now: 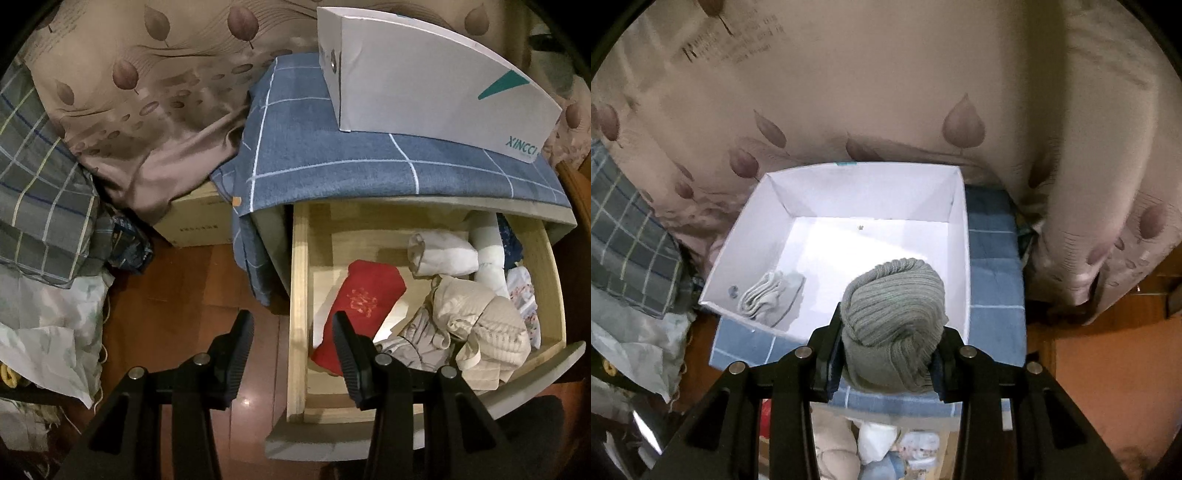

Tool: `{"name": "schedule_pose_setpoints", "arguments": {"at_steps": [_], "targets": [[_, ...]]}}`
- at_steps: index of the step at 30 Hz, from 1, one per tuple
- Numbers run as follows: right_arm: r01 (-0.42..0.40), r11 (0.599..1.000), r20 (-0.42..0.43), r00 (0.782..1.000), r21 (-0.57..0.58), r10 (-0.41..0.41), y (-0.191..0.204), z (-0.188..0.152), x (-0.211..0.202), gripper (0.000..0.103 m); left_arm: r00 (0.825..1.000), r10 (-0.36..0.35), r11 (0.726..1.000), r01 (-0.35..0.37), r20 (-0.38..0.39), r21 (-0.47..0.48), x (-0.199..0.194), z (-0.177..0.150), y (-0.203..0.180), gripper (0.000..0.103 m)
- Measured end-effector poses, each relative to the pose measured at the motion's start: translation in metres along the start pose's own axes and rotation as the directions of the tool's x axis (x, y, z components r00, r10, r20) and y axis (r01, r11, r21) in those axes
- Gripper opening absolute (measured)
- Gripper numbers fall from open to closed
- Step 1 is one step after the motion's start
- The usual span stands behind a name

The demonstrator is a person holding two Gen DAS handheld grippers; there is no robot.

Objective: Take underwear out of drawer
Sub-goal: 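Lift the grey knit roll with the right gripper and carry it into the white box, then open the right gripper to drop the grey knit roll and withdraw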

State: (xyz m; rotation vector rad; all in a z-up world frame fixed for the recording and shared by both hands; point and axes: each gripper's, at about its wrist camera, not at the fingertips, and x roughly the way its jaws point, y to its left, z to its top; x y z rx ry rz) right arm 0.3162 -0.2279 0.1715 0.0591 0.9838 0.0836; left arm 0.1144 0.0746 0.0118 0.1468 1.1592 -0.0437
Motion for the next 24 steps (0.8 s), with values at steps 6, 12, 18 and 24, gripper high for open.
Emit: {"name": "schedule_pose_setpoints", "arguments": {"at_steps": [6, 12, 18, 24], "targets": [[0.038, 0.999, -0.096, 0.995, -0.016, -0.040, 0.004, 0.018, 0.056, 0.036, 0.999, -0.020, 1.000, 0.019, -0.032, -0.014, 0.014, 0.002, 0.002, 0.045], [0.058, 0.998, -0.183, 0.981, -0.026, -0.062, 0.004, 0.016, 0.100, 0.039, 0.998, -0.045, 0.999, 0.044, -0.050, -0.025, 0.026, 0.004, 0.001, 0.045], [0.074, 0.996, -0.210, 0.974, -0.047, -0.082, 0.007, 0.010, 0.121, 0.046, 0.995, -0.055, 0.998, 0.053, -0.084, -0.030, 0.039, 0.004, -0.002, 0.045], [0.071, 0.997, -0.191, 0.979, -0.035, -0.076, 0.011, 0.006, 0.107, 0.051, 0.993, -0.062, 0.997, 0.058, -0.105, -0.041, 0.043, 0.003, -0.005, 0.045]]}}
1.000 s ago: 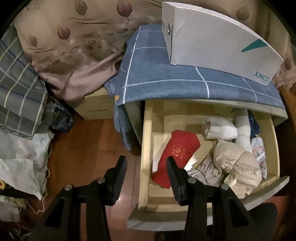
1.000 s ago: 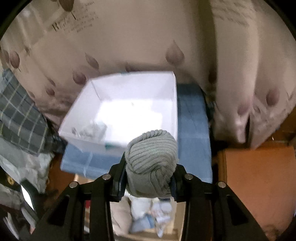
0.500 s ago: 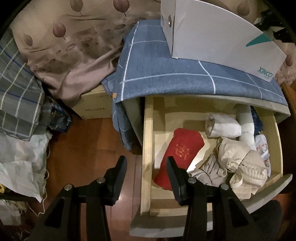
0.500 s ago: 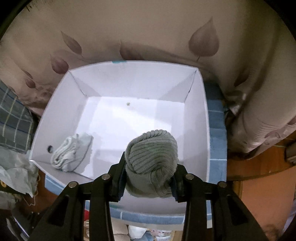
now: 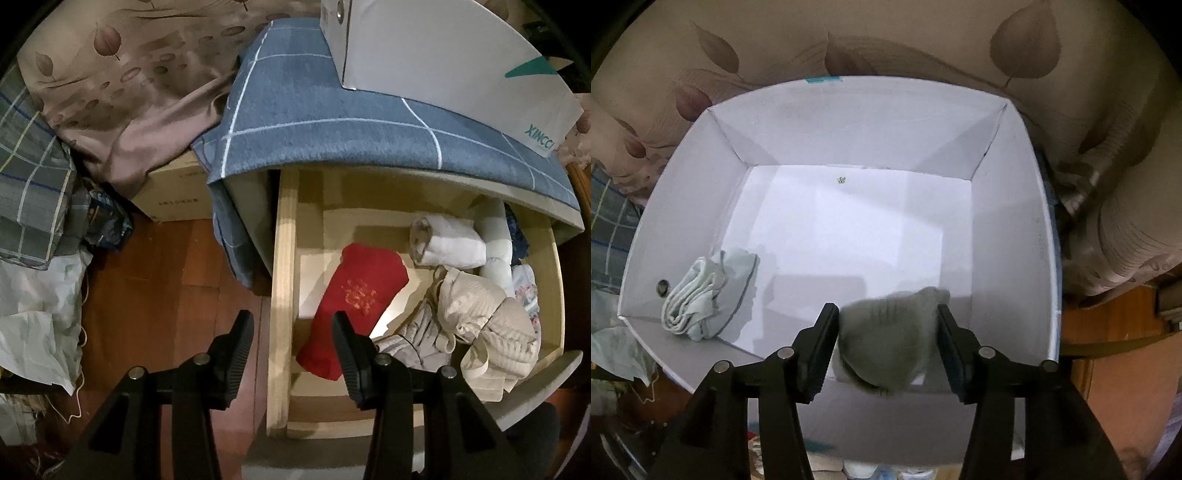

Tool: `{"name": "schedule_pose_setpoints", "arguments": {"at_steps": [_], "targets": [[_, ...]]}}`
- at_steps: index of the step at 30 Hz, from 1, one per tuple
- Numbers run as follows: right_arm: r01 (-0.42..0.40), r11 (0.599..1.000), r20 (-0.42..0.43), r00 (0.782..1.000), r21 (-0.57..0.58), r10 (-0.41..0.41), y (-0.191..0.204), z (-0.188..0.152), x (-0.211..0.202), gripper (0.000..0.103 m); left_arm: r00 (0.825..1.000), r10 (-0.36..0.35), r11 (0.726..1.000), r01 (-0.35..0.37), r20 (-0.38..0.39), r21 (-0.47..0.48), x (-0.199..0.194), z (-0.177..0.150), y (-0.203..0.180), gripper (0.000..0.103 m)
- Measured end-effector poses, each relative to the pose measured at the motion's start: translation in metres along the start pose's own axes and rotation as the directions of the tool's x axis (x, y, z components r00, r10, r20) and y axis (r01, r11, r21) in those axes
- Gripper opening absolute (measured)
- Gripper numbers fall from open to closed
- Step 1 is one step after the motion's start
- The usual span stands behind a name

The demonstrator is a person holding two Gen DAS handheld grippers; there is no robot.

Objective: Take underwear out of drawer
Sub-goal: 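Open the right gripper to drop the grey knit roll and withdraw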

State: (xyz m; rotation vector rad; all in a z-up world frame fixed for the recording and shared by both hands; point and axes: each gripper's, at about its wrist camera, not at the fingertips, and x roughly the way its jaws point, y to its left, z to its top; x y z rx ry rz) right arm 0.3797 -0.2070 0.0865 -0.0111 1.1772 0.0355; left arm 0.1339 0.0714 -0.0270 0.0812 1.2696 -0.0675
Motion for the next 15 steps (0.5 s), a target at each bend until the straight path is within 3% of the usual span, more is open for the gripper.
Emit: {"name": "schedule_pose_setpoints", "arguments": {"at_steps": [8, 12, 15], "targets": [[-0.068, 0.998, 0.057, 0.996, -0.010, 0.068, -0.009, -0.037, -0.060, 0.058, 1.000, -0.010, 1.000, 0.010, 0.001, -0.027, -0.010, -0.005, 0.001, 0.045], [-0.082, 0.996, 0.034, 0.996, -0.034, 0.083, -0.015, -0.083, -0.076, 0.062, 1.000, -0.011, 1.000, 0.011, 0.004, -0.020, -0.014, -0.009, -0.001, 0.045], [-0.068, 0.996, -0.026, 0.997, -0.055, 0.067, -0.022, -0.126, -0.066, 0.062, 0.999, -0.019, 1.000, 0.020, 0.027, -0.024, -0.017, -0.013, -0.002, 0.045]]}}
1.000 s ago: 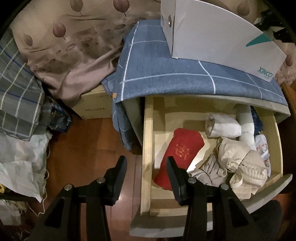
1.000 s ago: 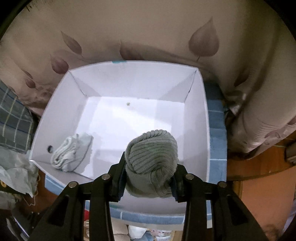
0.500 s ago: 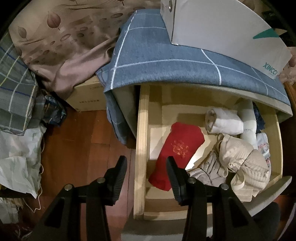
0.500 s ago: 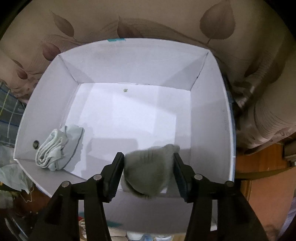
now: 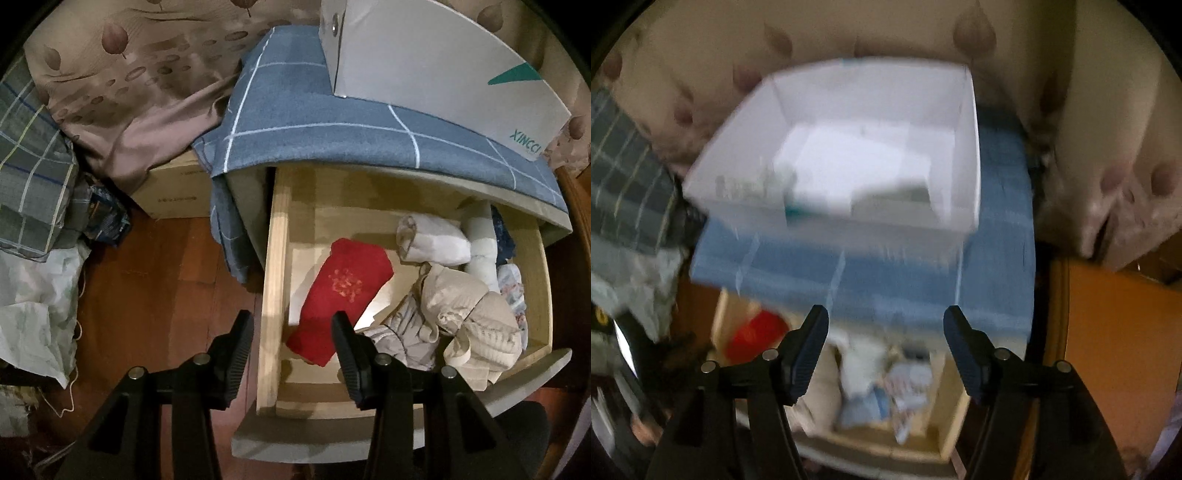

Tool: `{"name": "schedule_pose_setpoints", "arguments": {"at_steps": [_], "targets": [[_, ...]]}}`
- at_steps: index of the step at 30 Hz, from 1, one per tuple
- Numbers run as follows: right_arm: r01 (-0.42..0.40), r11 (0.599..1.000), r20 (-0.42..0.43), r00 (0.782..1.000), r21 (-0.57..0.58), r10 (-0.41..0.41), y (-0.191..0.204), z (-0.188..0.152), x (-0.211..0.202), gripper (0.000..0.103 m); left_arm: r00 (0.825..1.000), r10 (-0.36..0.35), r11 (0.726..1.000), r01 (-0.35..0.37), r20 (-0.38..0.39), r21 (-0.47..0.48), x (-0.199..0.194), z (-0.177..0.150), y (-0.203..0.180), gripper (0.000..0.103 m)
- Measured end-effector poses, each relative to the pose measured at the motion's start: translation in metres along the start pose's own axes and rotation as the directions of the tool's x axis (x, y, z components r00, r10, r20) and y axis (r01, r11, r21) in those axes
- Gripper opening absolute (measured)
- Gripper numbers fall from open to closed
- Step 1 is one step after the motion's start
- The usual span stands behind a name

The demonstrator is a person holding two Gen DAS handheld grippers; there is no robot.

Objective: Take underwear out of drawer
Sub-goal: 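Open the right gripper to drop the grey knit roll and withdraw, then close the left gripper on the red sock while the right gripper grasps the pale blue floral underwear roll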

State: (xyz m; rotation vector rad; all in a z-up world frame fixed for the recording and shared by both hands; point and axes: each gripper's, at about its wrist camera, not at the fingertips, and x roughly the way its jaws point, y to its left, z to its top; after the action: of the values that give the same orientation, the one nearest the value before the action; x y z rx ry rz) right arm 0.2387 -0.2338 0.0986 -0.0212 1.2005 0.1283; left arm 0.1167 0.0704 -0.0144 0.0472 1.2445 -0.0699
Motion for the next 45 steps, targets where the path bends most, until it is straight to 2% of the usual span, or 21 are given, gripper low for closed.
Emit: {"name": "schedule_pose_setpoints", "arguments": {"at_steps": [6, 11, 15, 29, 36, 38, 44, 45], "targets": [[0.019, 1.000, -0.147, 0.989, 0.022, -0.016, -0.013, -0.061, 0.057, 0.062, 1.000, -0.024, 0.999, 0.023, 0.003, 0.024, -0.004, -0.003, -0.008, 0.045], [0.023, 0.998, -0.227, 0.974, 0.062, -0.008, -0.020, -0.089, 0.103, 0.062, 0.999, -0.048, 0.994, 0.048, -0.006, 0.097, -0.002, -0.003, -0.021, 0.045], [0.030, 0.997, -0.268, 0.963, 0.071, -0.010, -0.020, -0.096, 0.130, 0.062, 0.996, -0.085, 0.993, 0.088, -0.040, 0.076, 0.006, 0.003, -0.021, 0.045], [0.056, 0.994, -0.314, 0.949, 0.095, -0.024, -0.028, -0.101, 0.191, 0.062, 0.993, -0.047, 0.996, 0.054, -0.106, 0.068, 0.051, 0.028, -0.025, 0.045], [0.098, 0.995, -0.310, 0.947, 0.009, -0.090, -0.010, -0.101, 0.197, 0.062, 0.990, -0.023, 0.993, 0.039, -0.139, 0.110, 0.069, 0.028, -0.034, 0.045], [0.091, 0.996, -0.309, 0.947, -0.009, -0.089, -0.005, -0.104, 0.199, 0.049, 0.989, -0.012, 0.991, 0.031, -0.149, 0.127, 0.074, 0.028, -0.038, 0.045], [0.081, 0.997, -0.322, 0.943, -0.006, -0.079, -0.002, -0.112, 0.195, 0.028, 0.984, 0.016, 0.985, 0.016, -0.179, 0.171, 0.086, 0.030, -0.049, 0.045], [0.080, 0.997, -0.333, 0.940, -0.004, -0.077, -0.002, -0.116, 0.194, 0.028, 0.983, 0.015, 0.985, 0.016, -0.182, 0.170, 0.088, 0.030, -0.050, 0.045]]}}
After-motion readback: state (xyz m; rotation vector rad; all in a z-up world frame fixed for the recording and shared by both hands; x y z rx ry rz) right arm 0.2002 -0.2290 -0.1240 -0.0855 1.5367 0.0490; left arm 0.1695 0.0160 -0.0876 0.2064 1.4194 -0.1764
